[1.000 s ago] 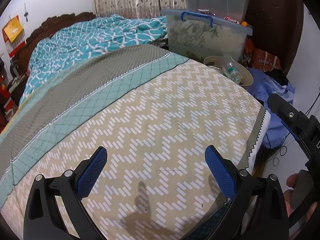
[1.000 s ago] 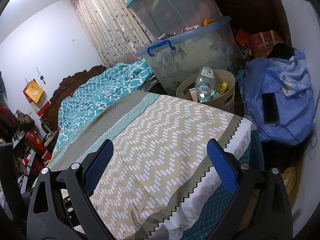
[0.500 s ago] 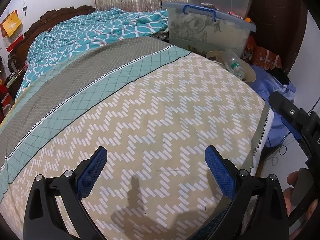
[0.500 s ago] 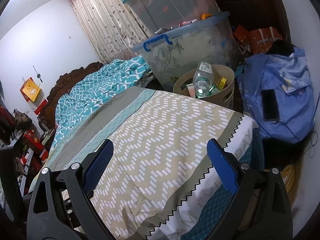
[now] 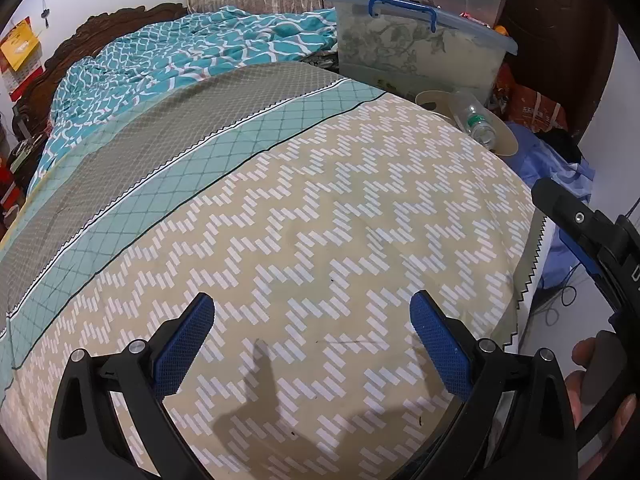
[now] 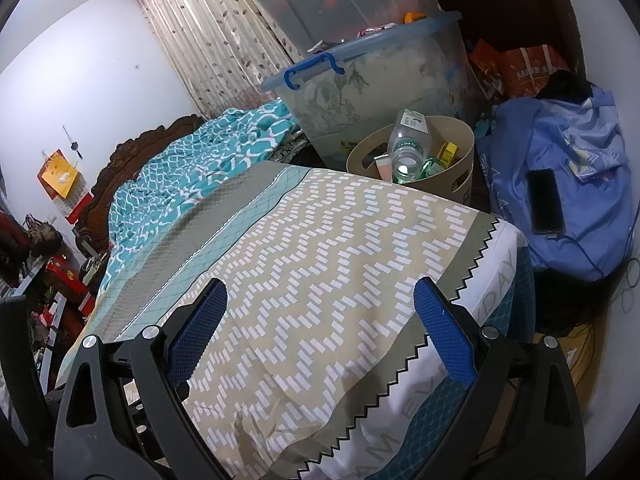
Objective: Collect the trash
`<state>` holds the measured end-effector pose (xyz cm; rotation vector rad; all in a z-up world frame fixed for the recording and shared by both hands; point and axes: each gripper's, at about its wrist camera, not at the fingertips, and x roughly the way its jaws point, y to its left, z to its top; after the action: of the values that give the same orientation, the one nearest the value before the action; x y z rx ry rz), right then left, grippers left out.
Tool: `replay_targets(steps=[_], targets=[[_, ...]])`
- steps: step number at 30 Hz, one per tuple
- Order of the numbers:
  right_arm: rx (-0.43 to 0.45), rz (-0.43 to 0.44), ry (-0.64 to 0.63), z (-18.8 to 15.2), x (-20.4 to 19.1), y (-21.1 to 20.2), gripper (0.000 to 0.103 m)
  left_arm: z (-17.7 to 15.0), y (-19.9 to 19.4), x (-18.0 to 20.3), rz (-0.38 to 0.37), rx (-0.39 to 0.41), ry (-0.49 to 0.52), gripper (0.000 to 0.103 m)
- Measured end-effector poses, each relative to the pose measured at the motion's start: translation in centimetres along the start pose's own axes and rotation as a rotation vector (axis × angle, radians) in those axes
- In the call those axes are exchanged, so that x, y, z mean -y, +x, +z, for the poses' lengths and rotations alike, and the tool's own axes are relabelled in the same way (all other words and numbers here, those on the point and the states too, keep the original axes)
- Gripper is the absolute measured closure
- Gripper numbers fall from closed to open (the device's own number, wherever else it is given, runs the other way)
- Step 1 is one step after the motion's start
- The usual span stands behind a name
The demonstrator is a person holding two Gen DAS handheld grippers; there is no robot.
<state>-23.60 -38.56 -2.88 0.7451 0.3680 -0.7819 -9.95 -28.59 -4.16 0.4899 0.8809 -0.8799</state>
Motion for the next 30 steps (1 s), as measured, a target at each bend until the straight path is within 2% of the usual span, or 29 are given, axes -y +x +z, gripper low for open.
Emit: replay_targets(steps=[30], targets=[[0.015,0.002,-0.013,0.0,-0.6,-0.9,0.009,-0.4,-0.9,0.0,0.015,0.016,0.006,0.009]])
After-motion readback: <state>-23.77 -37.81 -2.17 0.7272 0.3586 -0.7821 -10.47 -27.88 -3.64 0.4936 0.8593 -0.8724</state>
